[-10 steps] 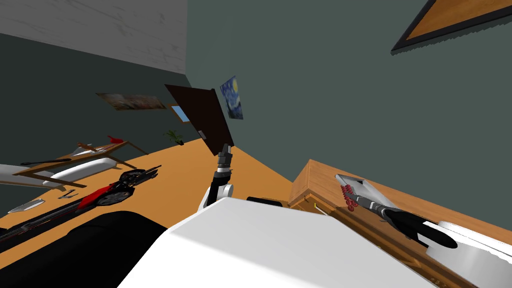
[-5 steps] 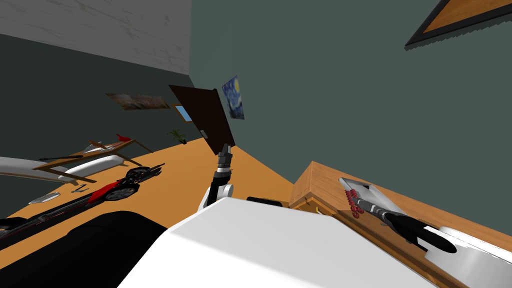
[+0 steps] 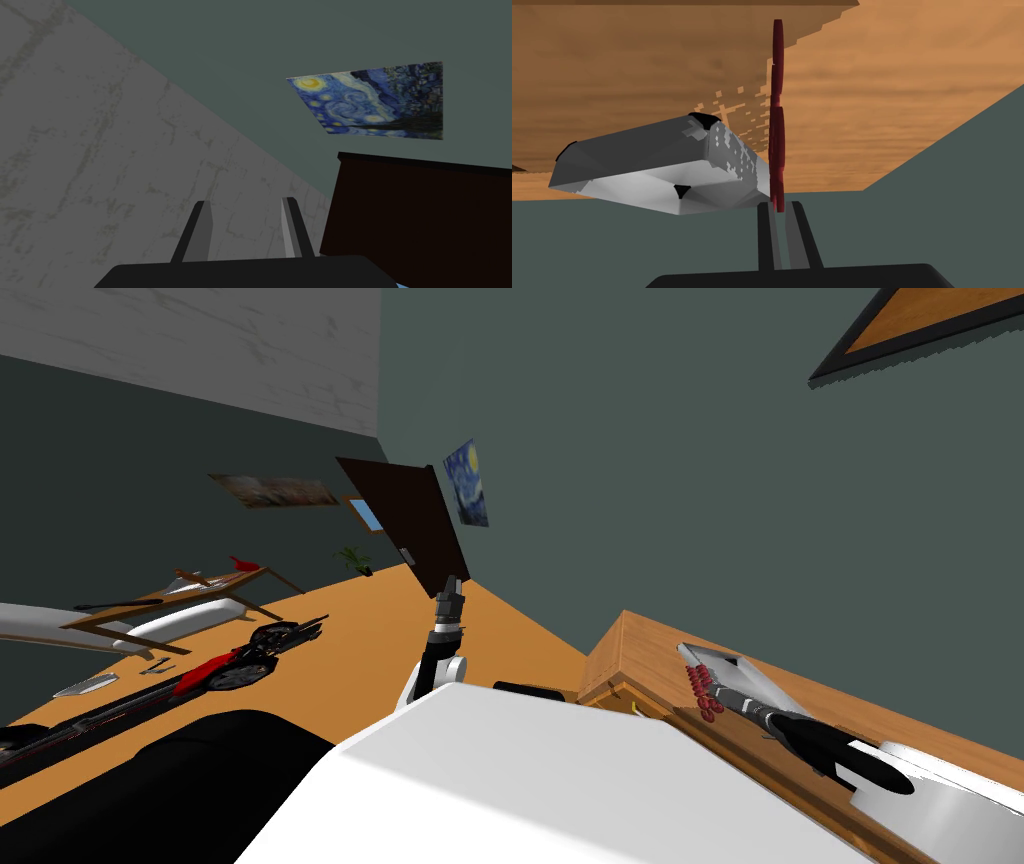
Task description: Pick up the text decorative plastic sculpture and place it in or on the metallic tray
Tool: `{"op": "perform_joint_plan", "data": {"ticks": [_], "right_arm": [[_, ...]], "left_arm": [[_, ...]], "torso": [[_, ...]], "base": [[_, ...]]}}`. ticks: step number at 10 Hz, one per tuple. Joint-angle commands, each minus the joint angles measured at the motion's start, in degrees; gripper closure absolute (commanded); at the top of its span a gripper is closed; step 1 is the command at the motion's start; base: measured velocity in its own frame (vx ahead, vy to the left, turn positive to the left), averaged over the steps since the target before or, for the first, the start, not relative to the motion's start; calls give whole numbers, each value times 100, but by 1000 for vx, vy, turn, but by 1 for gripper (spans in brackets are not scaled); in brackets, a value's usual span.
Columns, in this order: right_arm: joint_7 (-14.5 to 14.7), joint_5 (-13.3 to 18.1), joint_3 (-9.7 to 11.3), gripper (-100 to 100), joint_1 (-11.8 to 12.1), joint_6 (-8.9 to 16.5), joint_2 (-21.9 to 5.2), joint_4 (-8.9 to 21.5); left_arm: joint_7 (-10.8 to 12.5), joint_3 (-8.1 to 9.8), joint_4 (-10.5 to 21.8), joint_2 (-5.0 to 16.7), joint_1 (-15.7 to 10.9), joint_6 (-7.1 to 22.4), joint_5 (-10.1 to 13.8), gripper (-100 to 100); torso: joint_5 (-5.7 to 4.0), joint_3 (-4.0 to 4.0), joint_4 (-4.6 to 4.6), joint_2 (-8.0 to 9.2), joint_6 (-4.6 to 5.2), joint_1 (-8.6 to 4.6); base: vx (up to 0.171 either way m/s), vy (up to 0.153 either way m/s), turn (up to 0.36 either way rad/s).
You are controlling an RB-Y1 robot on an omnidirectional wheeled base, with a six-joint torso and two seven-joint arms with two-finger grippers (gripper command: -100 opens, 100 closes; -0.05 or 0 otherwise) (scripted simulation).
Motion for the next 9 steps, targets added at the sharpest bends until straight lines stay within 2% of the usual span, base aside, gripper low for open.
{"op": "perform_joint_plan", "data": {"ticks": [1, 2, 3, 4, 5, 8, 9], "right_arm": [[-45, -73, -59, 100, 68, 42, -169, -177], [-64, -105, -80, 100, 93, 67, -242, -250], [-36, -81, -38, 100, 34, 62, -177, -187], [-41, -85, -41, 0, 40, 69, -186, -200], [-93, -224, -87, 100, 67, 107, -374, -266], [-167, -421, -151, 100, 106, 162, -639, -357], [-229, -580, -205, 100, 132, 204, -845, -420]], "left_arm": [[0, 0, 0, 0, 0, 0, 0, 0], [0, 0, 0, 0, 0, 0, 0, 0], [0, 0, 0, 0, 0, 0, 0, 0], [0, 0, 0, 0, 0, 0, 0, 0], [0, 0, 0, 0, 0, 0, 0, 0], [0, 0, 0, 1, 0, 0, 0, 0], [0, 0, 0, 1, 0, 0, 0, 0]], "torso": [[0, 0, 0, 0, 0, 0], [3, 6, 2, 11, 5, 8], [5, 10, 3, 18, 5, 16], [3, 7, 3, 12, 3, 11], [2, 4, 1, 6, 3, 6], [1, 5, 3, 8, 4, -20], [-1, 6, 3, 8, 5, -23]], "base": [[-33, 18, -106], [-42, 35, -87], [-17, 17, -14], [0, 0, 0], [-10, -27, 19], [-23, -59, 20], [-36, -69, 23]]}}
